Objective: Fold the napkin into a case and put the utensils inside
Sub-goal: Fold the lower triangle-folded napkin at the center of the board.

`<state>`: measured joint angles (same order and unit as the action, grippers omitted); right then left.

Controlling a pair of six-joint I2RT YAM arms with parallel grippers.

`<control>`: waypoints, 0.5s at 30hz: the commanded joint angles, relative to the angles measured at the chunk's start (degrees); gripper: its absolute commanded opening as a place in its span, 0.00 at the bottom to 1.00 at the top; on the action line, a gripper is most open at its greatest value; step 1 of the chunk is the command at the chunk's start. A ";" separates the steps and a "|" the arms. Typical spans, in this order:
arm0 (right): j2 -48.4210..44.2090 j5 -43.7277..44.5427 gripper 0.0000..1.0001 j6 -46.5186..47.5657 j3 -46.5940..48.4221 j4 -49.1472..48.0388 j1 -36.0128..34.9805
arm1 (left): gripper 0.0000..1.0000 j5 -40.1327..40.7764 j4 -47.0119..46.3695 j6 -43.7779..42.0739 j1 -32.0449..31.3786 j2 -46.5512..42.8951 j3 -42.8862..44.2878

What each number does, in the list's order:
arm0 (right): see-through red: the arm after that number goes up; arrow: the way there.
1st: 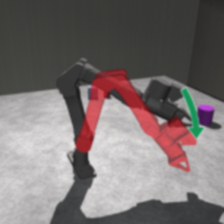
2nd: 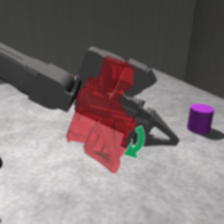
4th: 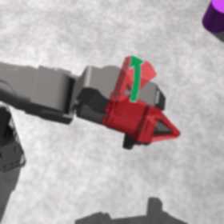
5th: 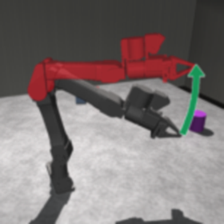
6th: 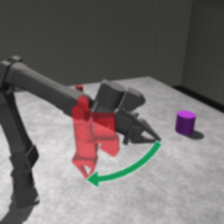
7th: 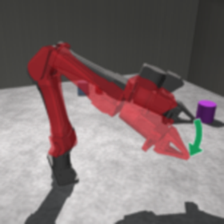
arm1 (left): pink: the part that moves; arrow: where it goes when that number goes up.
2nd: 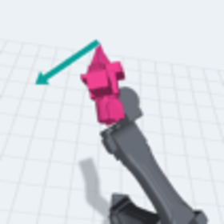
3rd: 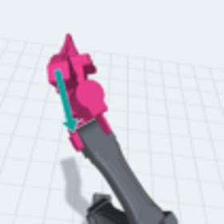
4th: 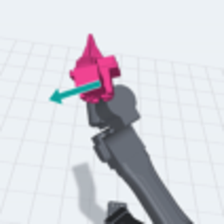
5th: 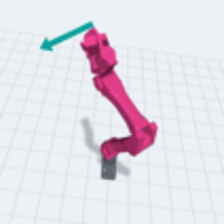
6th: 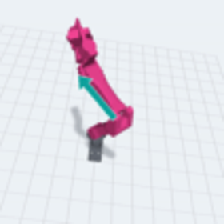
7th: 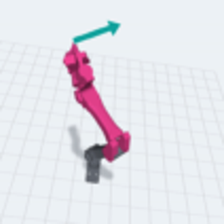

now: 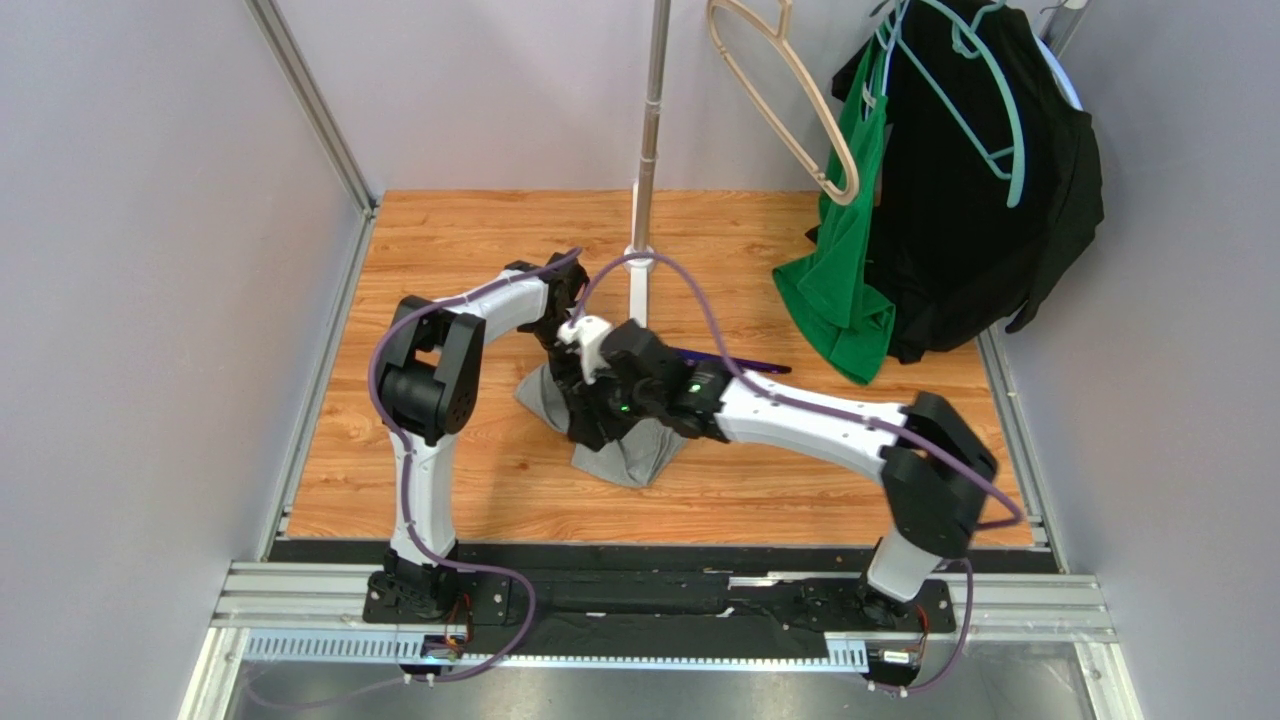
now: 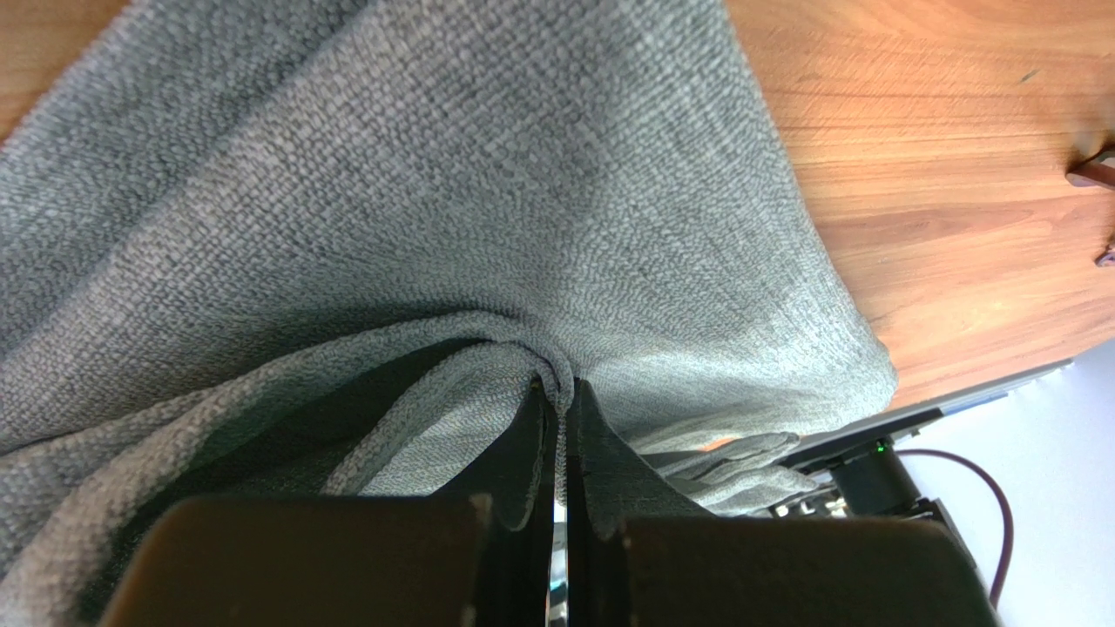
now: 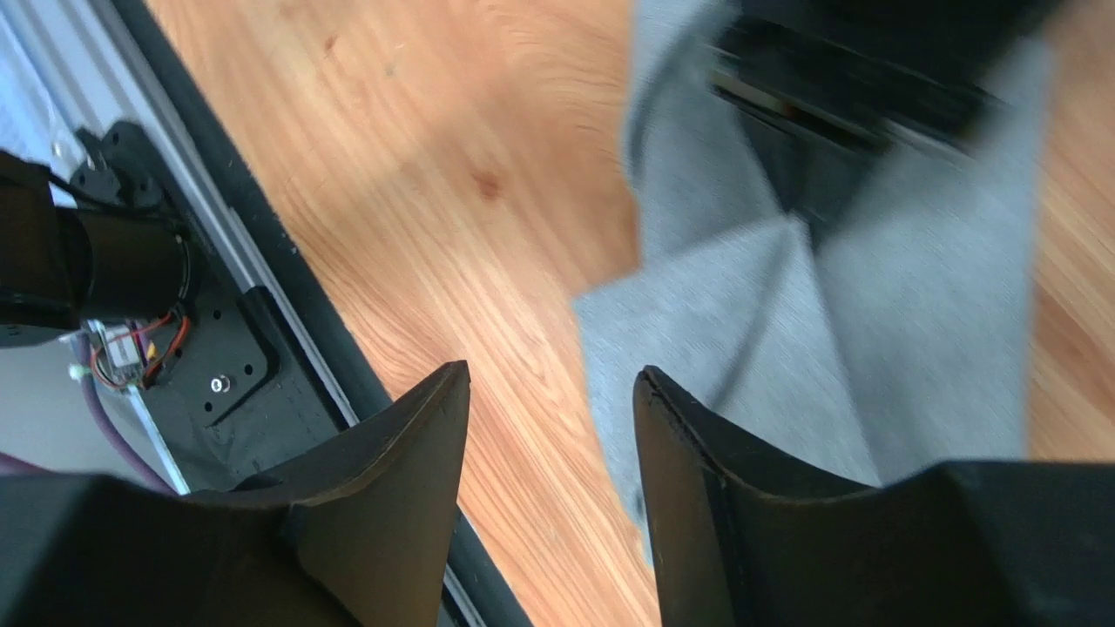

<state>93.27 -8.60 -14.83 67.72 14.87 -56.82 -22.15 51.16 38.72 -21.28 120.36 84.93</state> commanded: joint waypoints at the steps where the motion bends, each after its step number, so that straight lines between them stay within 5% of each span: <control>1: 9.63 -2.04 0.51 10.08 7.14 9.03 -4.52 | 0.00 5.10 -2.90 -1.98 0.45 1.11 -0.02; 15: 20.46 10.43 0.50 14.57 12.96 12.55 -10.85 | 0.00 3.87 -3.61 -2.33 0.45 1.11 -0.99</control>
<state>113.71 -3.99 -2.07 78.28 27.11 -66.50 -22.44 51.07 38.06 -21.26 120.36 84.90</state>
